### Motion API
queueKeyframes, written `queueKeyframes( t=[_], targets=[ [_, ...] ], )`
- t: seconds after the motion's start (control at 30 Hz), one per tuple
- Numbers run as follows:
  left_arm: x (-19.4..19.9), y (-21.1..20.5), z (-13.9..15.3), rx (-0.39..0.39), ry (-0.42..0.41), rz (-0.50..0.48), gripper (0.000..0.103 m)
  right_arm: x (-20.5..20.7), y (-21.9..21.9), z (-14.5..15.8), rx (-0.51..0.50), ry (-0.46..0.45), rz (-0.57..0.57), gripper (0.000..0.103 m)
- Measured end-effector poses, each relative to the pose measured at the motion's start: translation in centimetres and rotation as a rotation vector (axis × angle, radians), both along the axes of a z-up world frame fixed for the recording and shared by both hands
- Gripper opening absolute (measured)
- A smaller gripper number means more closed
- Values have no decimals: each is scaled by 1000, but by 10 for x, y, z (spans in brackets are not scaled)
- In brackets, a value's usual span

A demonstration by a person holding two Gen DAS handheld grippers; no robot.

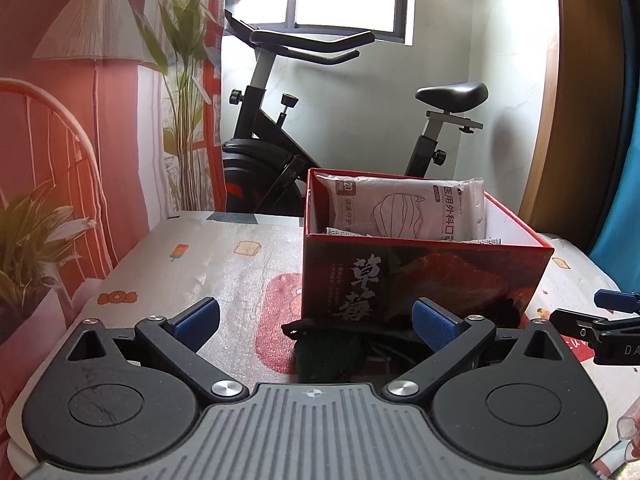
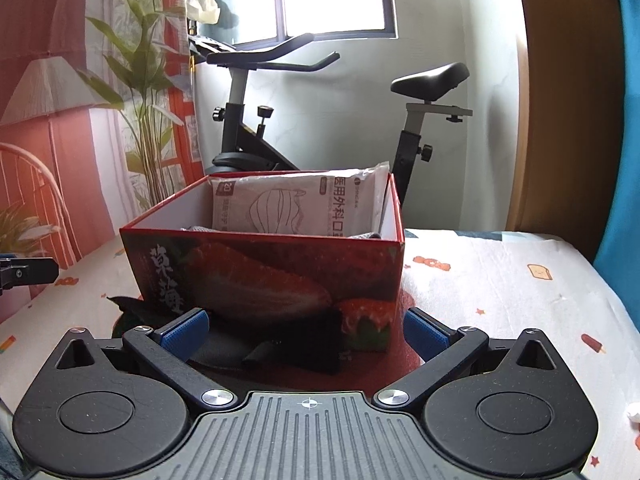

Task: Organize soft objects
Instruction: 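Raise both grippers out of the box and move them to the green pouch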

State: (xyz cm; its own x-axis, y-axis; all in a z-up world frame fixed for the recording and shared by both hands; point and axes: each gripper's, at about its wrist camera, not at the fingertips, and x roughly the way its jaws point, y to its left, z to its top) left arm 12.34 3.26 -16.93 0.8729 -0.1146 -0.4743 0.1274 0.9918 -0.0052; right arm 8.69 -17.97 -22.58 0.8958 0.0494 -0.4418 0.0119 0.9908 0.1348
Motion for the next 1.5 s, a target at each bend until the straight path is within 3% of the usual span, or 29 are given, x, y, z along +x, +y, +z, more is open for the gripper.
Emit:
queueKeyframes(
  t=[1.03,1.3,1.5],
  targets=[
    [15,19,-43,-74,140,32,103,7,25,-53,14,145,108,102],
    [34,23,-59,-131,204,4,91,13,31,-63,7,175,140,95],
    [63,29,-75,-241,263,-21,88,16,34,-69,4,189,159,91]
  ],
)
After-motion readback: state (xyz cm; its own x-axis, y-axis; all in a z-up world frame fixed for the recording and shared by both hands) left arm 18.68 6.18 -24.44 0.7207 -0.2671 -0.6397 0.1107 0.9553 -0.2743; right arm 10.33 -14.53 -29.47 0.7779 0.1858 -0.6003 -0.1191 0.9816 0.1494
